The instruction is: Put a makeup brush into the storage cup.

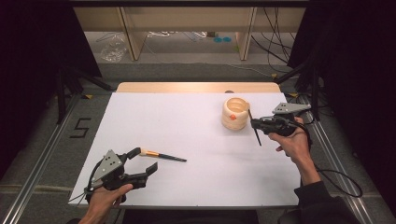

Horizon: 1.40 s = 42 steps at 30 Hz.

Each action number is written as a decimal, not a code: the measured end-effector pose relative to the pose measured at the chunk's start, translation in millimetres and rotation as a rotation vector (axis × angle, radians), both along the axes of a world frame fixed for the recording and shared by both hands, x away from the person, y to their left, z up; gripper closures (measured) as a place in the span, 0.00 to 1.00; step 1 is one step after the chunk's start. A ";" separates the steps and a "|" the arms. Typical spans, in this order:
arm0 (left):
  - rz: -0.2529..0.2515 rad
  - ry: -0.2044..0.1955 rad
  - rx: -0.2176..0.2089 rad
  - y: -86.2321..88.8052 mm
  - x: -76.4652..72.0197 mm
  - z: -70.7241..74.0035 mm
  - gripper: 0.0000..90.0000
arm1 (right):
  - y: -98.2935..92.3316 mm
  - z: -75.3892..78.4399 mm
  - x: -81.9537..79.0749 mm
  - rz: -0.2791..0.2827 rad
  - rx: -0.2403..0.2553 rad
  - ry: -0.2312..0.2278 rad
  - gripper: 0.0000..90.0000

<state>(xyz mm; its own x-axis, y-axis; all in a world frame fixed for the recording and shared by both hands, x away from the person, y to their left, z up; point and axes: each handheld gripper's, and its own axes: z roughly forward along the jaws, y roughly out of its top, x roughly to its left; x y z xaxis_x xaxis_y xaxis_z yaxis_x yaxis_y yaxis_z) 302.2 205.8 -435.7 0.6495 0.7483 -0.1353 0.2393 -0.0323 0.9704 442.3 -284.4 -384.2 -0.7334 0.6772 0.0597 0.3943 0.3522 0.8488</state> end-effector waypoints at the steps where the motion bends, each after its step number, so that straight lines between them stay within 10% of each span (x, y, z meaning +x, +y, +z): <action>1: 0.000 0.001 0.000 0.1 0.1 0.0 0.18 | -0.3 1.4 0.7 -0.006 0.000 -0.002 0.94; 42: 0.000 -0.002 0.002 0.9 0.4 0.0 0.18 | 16.6 33.3 38.1 -0.030 0.021 -0.082 0.94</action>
